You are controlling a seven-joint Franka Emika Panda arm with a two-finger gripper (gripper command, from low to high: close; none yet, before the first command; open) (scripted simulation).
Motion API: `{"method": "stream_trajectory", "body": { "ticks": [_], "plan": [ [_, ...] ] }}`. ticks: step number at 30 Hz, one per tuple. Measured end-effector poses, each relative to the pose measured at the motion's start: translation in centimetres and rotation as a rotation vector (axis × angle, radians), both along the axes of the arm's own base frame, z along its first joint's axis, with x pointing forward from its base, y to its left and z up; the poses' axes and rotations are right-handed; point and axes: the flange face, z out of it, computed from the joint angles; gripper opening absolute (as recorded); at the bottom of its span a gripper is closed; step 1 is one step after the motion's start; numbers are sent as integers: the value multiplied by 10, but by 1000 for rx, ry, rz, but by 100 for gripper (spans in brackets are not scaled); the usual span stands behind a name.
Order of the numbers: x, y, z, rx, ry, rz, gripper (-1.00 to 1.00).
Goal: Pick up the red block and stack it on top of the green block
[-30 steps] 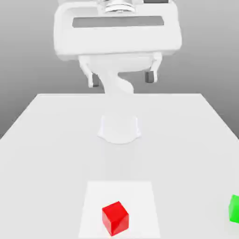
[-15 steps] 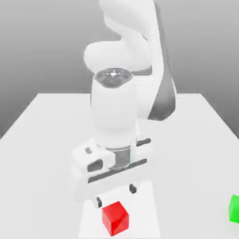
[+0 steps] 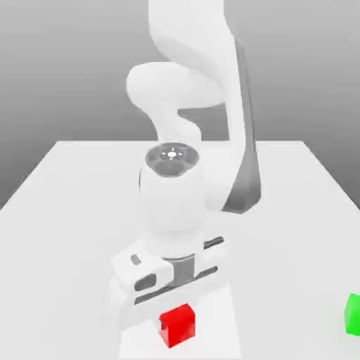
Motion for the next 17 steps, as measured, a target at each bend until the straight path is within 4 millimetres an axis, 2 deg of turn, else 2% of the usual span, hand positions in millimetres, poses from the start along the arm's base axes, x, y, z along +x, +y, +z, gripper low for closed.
{"method": "stream_trajectory", "body": {
  "ticks": [3,5,9,11,13,14,17],
  "plan": [
    [10,72,13,1,2,177,-100],
    [10,121,19,1,3,296,-100],
    [-8,221,29,2,4,531,-100],
    [-22,271,23,1,3,650,-100],
    [-34,315,-6,-1,1,755,-100],
    [-38,324,-16,0,1,778,100],
    [-38,324,-16,0,1,778,100]
  ]
}}
